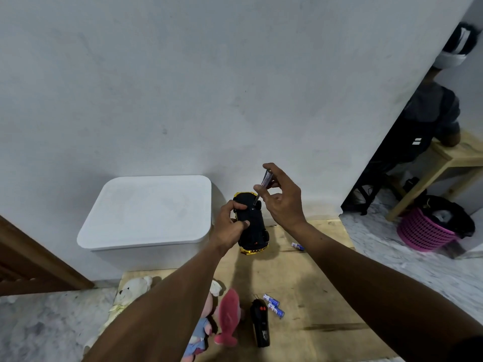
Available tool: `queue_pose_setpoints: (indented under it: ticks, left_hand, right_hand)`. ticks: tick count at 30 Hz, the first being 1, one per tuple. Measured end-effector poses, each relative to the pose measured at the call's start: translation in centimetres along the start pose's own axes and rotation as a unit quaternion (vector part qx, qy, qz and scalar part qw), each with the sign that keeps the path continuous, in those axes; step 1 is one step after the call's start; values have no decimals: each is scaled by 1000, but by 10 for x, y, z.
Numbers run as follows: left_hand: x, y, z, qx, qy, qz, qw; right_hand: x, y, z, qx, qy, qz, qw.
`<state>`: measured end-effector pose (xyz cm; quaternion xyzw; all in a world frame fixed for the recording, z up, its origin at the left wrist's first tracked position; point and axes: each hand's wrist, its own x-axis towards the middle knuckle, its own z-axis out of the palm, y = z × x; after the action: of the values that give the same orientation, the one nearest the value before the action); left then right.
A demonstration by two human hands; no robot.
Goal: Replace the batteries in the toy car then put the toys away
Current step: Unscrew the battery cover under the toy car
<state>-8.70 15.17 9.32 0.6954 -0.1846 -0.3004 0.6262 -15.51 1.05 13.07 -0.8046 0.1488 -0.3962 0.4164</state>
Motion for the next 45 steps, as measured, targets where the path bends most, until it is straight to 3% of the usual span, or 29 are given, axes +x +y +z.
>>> queue_pose_setpoints:
  ticks: [36,45]
  left_hand:
    - [4,-2,-3,-35,-1,-28,999]
    - [5,11,-5,-18,-8,-20,1000]
  right_hand:
    - [3,-7,6,42,-6,46,998]
    - [5,-9,9,58,40,60,996]
